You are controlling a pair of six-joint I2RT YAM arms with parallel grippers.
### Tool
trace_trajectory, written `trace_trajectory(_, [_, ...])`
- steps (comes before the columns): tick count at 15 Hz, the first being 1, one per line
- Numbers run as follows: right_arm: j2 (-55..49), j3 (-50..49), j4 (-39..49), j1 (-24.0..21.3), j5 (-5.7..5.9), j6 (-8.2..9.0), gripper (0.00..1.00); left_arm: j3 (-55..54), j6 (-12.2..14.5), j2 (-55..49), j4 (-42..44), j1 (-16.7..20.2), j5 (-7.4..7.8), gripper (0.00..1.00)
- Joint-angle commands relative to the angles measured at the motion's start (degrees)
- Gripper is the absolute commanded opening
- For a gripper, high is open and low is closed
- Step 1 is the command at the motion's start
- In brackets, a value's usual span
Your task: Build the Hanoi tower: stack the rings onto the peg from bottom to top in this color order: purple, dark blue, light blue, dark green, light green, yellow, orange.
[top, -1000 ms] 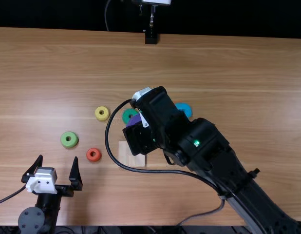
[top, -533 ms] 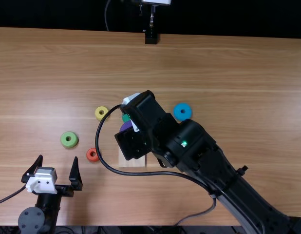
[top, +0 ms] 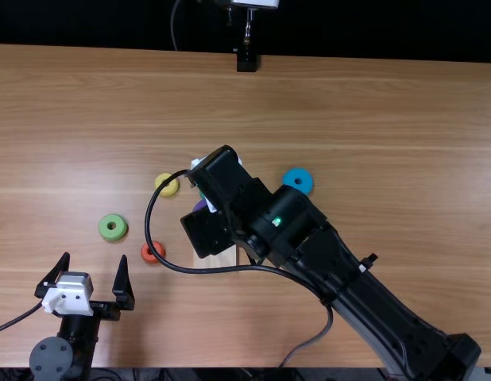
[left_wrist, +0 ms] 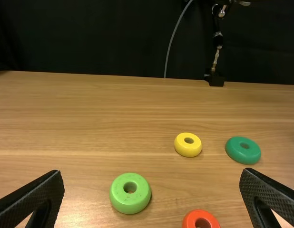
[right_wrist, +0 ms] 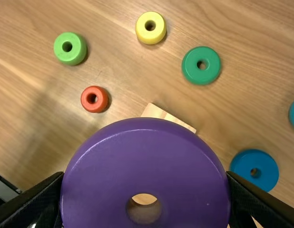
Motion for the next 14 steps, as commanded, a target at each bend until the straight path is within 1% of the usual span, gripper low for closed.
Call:
trace_trajectory(1, [0.8, 0.8, 0.0, 0.8, 0.22, 0.15, 0.0, -2.1, 0.4, -0.6, -0.2, 0.7, -0.01, 1.0])
trace_trajectory(8, [1.1, 0.7, 0.1, 0.8, 0.22, 0.15, 0.0, -2.1, 0.4, -0.6, -0.2, 0.7, -0.01, 1.0])
trace_trajectory(10, [3.0, 0.8, 0.3, 0.8, 0.22, 0.15, 0.0, -2.1, 0.4, -0.6, -0.2, 0.7, -0.01, 1.0])
trace_trajectory(14, [3.4, 0.8, 0.4, 0.7, 0.22, 0.15, 0.0, -2.1, 0.4, -0.6, -0.2, 0.7, -0.01, 1.0])
